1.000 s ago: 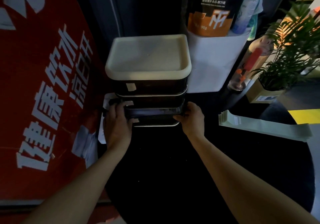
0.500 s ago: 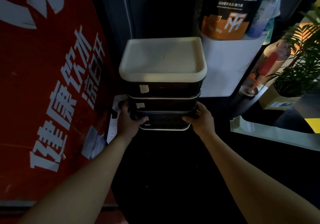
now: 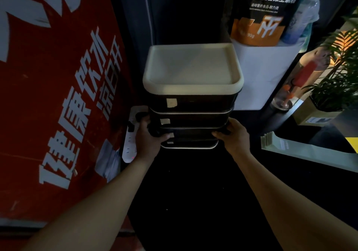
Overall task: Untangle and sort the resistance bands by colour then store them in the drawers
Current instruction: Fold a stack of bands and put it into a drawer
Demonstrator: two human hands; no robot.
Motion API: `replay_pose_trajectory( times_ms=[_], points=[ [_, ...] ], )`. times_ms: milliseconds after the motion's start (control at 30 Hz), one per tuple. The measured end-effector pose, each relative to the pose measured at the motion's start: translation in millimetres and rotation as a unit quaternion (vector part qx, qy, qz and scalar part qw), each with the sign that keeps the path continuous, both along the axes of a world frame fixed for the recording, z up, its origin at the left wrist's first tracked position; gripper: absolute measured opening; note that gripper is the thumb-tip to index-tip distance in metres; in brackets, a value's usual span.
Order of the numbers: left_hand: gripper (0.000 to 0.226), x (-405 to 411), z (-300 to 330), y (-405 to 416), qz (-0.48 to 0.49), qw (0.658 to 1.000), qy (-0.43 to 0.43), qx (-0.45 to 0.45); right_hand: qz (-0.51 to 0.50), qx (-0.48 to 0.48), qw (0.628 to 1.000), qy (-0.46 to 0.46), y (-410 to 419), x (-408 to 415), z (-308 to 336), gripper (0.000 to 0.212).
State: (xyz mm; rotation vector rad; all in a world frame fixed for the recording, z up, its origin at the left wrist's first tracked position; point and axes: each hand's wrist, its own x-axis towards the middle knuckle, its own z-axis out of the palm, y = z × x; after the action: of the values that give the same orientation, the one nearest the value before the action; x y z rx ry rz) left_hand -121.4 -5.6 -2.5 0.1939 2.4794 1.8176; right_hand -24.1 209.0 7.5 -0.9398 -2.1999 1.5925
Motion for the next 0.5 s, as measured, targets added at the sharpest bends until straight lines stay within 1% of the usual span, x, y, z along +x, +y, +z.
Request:
replay_pose_trajectory(
  times_ms=[133, 233, 300, 367, 433, 500],
  points=[
    [0.075, 8, -5, -1, -0.007, 1.000, 0.009, 0.005, 0.025, -0.026, 0.999, -0.014, 11, 7, 3, 0.048],
    [0.074, 9, -3, -2, -0.025, 1.000, 0.018, -0.001, 0.042, -0.015, 0.999, -0.002, 6, 11, 6, 0.044],
    [0.071, 11, -3, -2, -0.026, 0.999, 0.025, -0.002, 0.037, 0.007, 0.999, 0.004, -2, 12, 6, 0.048],
    [0.067, 11, -3, -3, -0.006, 1.000, 0.030, -0.002, 0.023, 0.021, 0.999, 0.007, -12, 13, 6, 0.052],
    [0.062, 8, -2, -4, 0.019, 0.999, 0.039, -0.018, 0.005, 0.010, 1.000, 0.016, -21, 12, 4, 0.057],
    [0.059, 5, -2, -4, 0.026, 0.997, 0.053, -0.039, -0.016, 0.005, 1.000, 0.021, -25, 11, 2, 0.057]
  ],
)
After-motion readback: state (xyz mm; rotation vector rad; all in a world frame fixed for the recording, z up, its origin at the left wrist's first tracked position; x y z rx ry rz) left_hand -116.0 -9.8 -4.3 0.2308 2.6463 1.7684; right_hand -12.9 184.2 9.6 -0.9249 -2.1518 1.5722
